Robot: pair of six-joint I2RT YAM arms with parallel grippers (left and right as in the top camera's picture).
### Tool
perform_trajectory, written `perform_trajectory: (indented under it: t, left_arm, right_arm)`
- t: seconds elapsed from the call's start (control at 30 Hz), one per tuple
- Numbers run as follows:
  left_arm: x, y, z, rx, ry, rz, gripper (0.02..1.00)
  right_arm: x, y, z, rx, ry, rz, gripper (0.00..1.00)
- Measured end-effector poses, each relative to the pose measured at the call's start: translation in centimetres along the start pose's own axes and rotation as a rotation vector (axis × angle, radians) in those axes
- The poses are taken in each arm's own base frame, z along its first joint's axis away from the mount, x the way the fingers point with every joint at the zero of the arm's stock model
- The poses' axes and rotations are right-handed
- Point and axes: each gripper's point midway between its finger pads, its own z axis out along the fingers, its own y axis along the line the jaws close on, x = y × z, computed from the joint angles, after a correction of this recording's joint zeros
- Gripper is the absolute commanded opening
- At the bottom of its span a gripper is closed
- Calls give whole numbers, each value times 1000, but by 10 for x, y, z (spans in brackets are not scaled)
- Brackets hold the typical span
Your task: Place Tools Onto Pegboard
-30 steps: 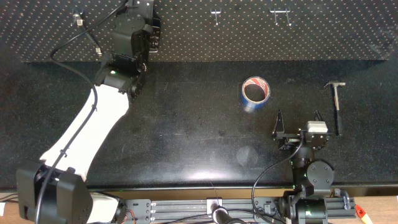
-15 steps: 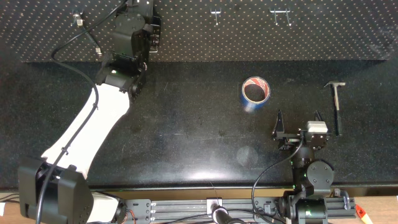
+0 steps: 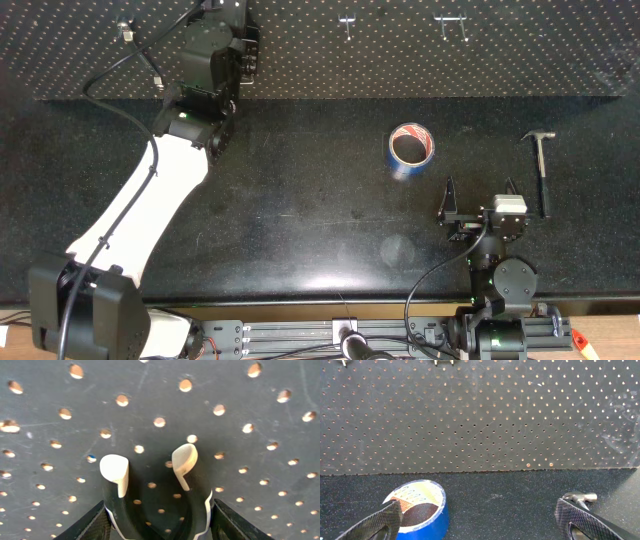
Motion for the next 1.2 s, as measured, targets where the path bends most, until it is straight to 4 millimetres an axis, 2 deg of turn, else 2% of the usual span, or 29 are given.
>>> perform_trajectory:
  t: [0.83, 0.87, 1.0, 1.07, 1.1, 1.13, 1.2]
  left_arm:
    - [37, -9, -2, 50, 145, 29, 38]
    - [39, -9, -2, 51, 155, 31, 86]
    - [49, -10, -4, 54, 193, 38, 154]
    - [54, -10, -5, 56, 216, 45, 237]
    - [58, -10, -6, 57, 231, 48, 240]
    - [61, -10, -7, 60, 244, 52, 281]
    - [65, -10, -8, 61, 259, 56, 461]
  right_arm:
    - [0, 0, 0, 0, 0, 0, 1000]
    - [0, 0, 0, 0, 0, 0, 998]
    - [0, 0, 0, 0, 0, 0, 1000]
    - [0, 0, 0, 0, 0, 0, 1000]
    - [0, 0, 0, 0, 0, 0, 1000]
    - [0, 0, 0, 0, 0, 0, 1000]
    - [0, 0, 0, 0, 0, 0, 998]
